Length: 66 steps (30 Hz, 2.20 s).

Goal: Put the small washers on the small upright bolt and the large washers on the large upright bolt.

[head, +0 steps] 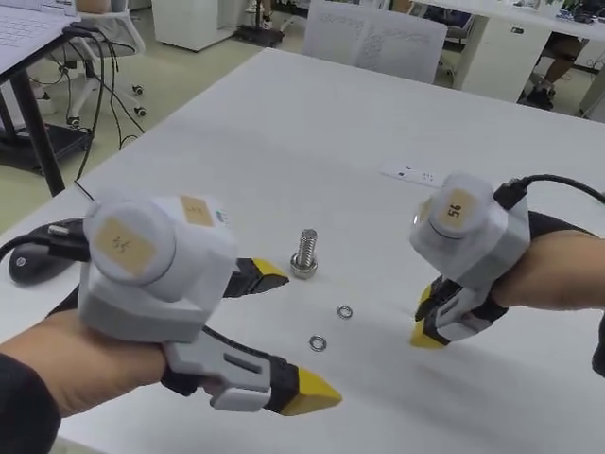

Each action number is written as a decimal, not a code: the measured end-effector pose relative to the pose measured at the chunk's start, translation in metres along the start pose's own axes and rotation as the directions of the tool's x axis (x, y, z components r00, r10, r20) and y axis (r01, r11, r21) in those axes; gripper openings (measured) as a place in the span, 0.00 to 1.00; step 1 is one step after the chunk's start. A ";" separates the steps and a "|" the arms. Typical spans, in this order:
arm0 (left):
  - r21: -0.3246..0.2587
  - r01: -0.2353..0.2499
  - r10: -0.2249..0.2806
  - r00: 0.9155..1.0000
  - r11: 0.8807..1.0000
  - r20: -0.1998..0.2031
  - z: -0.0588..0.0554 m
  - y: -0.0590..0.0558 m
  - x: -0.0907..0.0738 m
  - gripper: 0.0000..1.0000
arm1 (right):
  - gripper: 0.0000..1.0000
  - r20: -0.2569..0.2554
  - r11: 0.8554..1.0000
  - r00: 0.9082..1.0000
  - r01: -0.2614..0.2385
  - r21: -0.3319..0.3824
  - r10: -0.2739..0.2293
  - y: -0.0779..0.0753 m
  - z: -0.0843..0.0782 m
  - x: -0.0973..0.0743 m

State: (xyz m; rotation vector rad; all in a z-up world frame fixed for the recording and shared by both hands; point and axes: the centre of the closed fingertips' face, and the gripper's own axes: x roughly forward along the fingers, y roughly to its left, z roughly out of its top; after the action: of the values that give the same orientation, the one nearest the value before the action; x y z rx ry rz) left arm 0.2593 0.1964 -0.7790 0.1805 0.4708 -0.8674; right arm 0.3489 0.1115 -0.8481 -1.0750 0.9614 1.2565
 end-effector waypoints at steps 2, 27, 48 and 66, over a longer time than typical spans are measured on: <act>0.000 -0.001 0.001 1.000 1.000 0.002 0.000 0.001 0.000 0.74 | 0.20 0.003 1.000 1.000 -0.001 -0.012 0.001 -0.002 0.007 0.001; -0.005 -0.011 0.011 1.000 1.000 0.003 -0.002 0.001 -0.003 0.74 | 0.20 0.018 0.996 0.999 -0.033 -0.088 0.035 -0.009 0.061 0.028; -0.011 -0.013 0.013 1.000 1.000 -0.004 -0.005 0.000 -0.005 0.74 | 0.19 0.001 0.994 0.998 -0.061 -0.090 0.061 -0.007 0.062 0.046; -0.011 -0.012 0.012 1.000 1.000 -0.009 -0.004 0.001 -0.004 0.74 | 0.19 0.014 0.995 0.996 -0.087 -0.055 0.088 -0.009 0.062 0.047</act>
State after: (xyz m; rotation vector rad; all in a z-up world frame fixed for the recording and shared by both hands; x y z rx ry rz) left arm 0.2564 0.2008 -0.7813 0.1769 0.4823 -0.8527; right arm 0.3605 0.1830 -0.8781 -1.0731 0.9753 1.3681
